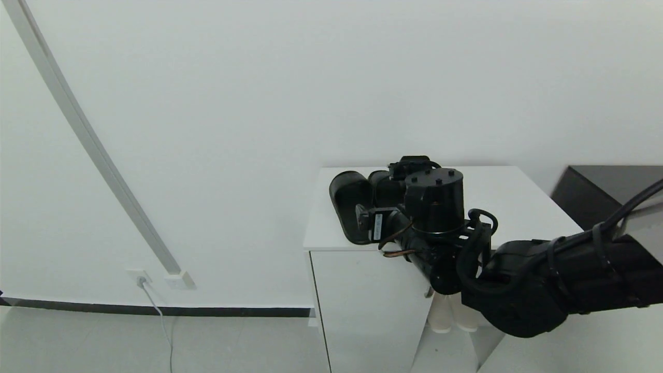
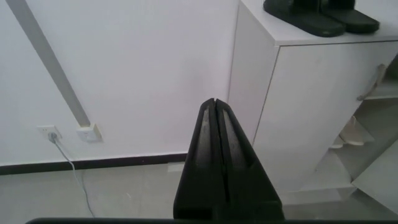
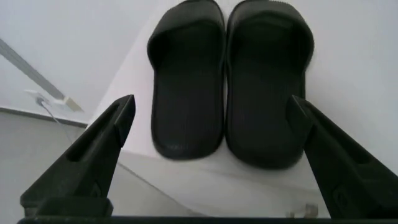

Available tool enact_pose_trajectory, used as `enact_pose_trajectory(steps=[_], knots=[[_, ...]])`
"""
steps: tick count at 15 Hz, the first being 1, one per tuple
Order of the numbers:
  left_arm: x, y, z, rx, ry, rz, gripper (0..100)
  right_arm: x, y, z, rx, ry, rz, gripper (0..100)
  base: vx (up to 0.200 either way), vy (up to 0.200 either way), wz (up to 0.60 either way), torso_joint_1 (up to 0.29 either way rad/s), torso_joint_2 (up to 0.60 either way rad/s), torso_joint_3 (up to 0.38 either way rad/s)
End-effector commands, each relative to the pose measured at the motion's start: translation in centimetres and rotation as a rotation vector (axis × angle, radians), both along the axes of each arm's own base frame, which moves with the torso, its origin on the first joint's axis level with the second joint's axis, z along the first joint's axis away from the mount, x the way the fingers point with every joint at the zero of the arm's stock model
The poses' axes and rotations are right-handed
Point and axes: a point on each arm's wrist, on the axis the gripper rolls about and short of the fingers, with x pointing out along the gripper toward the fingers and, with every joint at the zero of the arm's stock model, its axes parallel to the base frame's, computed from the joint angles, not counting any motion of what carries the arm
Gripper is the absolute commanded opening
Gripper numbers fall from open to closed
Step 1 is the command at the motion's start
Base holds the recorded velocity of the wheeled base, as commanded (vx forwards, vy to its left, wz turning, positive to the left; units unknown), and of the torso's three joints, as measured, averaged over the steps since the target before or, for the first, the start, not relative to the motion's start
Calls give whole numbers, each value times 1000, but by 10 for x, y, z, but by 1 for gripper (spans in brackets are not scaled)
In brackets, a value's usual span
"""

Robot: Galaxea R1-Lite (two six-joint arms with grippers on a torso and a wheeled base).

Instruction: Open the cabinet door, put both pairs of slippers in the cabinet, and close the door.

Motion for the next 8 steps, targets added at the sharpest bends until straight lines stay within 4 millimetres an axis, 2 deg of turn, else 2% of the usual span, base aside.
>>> enact_pose_trajectory(steps=[1, 4, 6, 8], knots=[[0, 0, 0, 1, 0, 2, 0, -3, -2, -15, -28, 18, 2, 100, 200, 0, 0, 7, -2, -7], [0, 0, 0, 1, 0, 2, 0, 1, 2, -36, -52, 43, 3, 100, 200, 0, 0, -1, 4, 1], [0, 0, 0, -1, 0, 2, 0, 9, 7, -48, -63, 41, 2, 100, 0, 0, 0, 0, 0, 0], [0, 0, 0, -1, 0, 2, 0, 27, 13, -56, -70, 33, -16, 100, 0, 0, 0, 0, 0, 0]])
